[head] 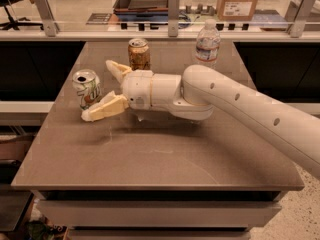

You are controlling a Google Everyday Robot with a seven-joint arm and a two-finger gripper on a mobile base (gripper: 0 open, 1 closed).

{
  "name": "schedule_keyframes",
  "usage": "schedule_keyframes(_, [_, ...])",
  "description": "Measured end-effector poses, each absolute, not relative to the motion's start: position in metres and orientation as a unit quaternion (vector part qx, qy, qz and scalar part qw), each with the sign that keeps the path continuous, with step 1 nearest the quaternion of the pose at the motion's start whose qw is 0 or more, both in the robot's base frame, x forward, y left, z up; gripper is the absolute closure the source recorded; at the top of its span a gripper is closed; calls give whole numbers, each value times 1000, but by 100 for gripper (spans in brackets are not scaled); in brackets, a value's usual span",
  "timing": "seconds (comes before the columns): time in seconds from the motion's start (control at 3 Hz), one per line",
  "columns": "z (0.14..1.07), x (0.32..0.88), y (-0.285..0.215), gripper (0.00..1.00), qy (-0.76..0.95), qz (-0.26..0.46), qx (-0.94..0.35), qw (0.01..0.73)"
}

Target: Knock 7up can over

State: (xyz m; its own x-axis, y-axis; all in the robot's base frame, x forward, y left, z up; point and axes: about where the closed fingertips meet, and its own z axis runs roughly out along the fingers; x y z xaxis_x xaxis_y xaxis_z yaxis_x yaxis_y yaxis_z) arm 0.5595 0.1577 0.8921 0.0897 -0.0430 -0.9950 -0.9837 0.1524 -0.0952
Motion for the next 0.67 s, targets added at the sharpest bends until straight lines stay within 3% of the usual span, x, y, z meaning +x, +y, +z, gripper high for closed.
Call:
schedule_keyframes(0.33, [891, 558, 175, 0, 512, 441, -491, 549])
schedule_keyframes(0.67, [890, 557, 186, 7, 507, 448, -490, 549])
